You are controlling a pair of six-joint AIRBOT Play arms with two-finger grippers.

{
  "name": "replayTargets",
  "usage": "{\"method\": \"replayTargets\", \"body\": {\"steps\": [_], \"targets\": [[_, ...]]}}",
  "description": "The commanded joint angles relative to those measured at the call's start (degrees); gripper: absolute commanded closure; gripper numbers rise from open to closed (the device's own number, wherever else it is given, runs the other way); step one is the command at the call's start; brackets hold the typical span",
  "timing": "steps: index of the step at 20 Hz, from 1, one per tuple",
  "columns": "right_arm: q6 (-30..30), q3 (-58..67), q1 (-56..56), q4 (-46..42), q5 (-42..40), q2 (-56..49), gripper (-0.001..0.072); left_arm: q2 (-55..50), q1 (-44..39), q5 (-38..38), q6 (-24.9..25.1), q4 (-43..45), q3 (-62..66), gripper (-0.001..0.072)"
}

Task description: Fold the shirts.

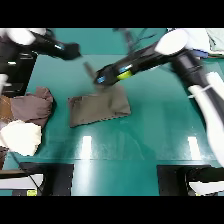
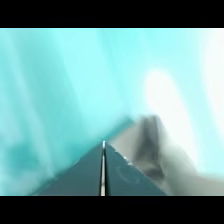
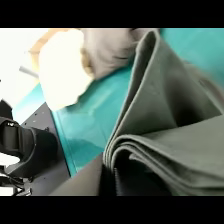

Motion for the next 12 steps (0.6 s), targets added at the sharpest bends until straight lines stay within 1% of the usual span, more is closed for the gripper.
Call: {"method": "replayTargets", "body": {"steps": [1,2,3,4,5,6,7,12], "targets": [[-4.6,5.2,9.9,-0.2,-5.4,-8.7,0.0289,9.8,7.8,-1.1,0.0,5.6,0.3,0.0684],[-4.6,8.0,10.8,-0.9,-3.5,-11.0,0.0179,11.1,8.8,-1.5,0.0,5.9,0.3,0.0684],[-4.0,10.5,10.8,-3.0,-0.9,-12.6,0.0188,11.8,9.6,-1.7,0.0,5.9,0.3,0.0684],[-0.3,12.2,10.0,-7.4,2.0,-13.5,0.0214,12.1,9.9,-2.0,0.0,6.0,0.3,0.0684],[1.6,12.0,9.0,-11.6,3.7,-13.2,0.0218,12.2,9.9,-2.8,0.0,6.1,0.3,0.0684],[2.1,10.1,7.3,-15.5,4.7,-12.1,0.0218,12.2,9.9,-3.8,0.0,6.0,0.3,0.0684],[3.1,7.1,5.1,-17.5,4.9,-10.5,0.0218,12.2,9.9,-4.7,0.0,6.0,0.3,0.0684],[4.3,-14.6,-12.6,-18.6,4.3,-1.6,0.0218,12.2,9.9,-5.7,0.0,6.0,0.3,0.0683]]}}
